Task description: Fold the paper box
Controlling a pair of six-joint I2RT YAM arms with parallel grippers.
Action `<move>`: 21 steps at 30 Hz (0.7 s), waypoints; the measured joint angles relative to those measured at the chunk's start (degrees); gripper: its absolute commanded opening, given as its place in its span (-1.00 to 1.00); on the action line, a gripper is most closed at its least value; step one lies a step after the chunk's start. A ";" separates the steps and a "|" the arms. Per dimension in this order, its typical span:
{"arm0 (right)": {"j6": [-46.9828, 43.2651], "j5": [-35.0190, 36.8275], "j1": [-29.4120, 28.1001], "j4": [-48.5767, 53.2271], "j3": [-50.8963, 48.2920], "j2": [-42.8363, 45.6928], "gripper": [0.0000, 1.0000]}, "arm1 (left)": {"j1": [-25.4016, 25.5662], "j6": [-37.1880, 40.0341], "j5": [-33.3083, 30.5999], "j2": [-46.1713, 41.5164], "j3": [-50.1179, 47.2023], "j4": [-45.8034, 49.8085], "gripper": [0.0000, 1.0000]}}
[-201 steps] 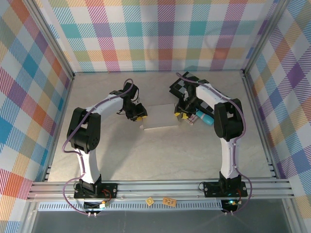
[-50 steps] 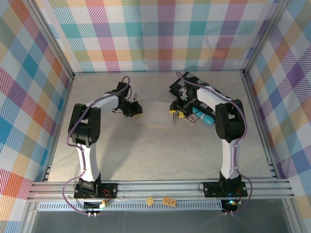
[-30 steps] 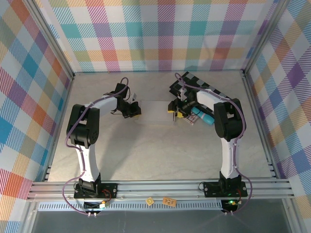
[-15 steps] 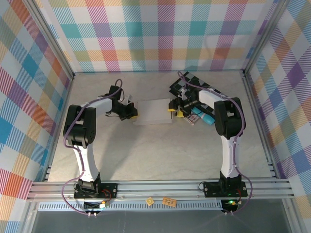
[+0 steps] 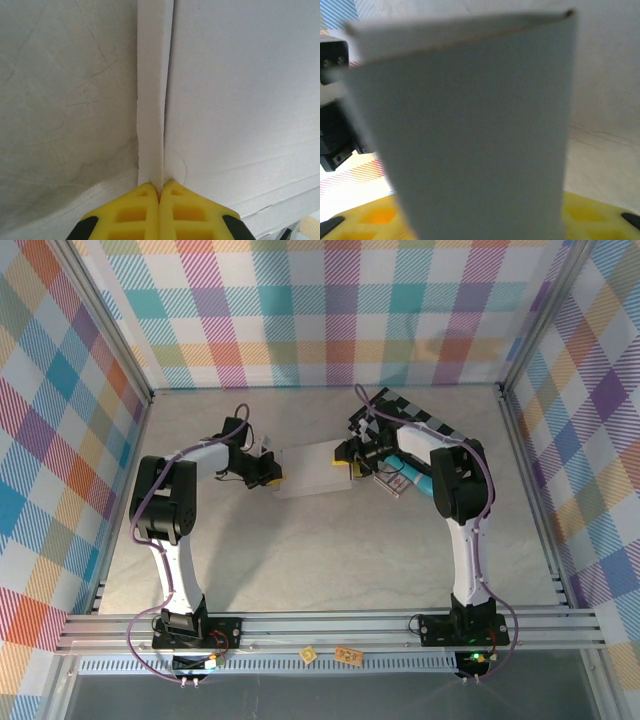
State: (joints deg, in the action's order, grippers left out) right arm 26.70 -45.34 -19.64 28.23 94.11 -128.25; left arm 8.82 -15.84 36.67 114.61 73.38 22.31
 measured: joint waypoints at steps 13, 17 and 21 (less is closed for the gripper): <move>19.54 -0.15 -1.77 -8.57 -5.70 4.57 -0.28 | -0.35 -9.29 -9.55 -11.50 -3.93 -2.67 -0.40; 24.61 -0.42 -1.09 -5.97 -5.70 5.60 -0.30 | 0.35 -10.36 -13.64 -19.37 -4.13 -8.57 -0.37; 28.83 -1.33 0.74 -0.35 -7.02 8.68 -0.35 | 4.50 -5.49 -14.45 -27.06 -6.36 -17.05 -0.37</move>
State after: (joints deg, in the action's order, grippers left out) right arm 55.53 -46.68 -18.90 27.88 87.09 -119.57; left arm 13.32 -21.32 22.22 87.55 67.02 5.26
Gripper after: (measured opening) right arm 0.332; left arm 0.315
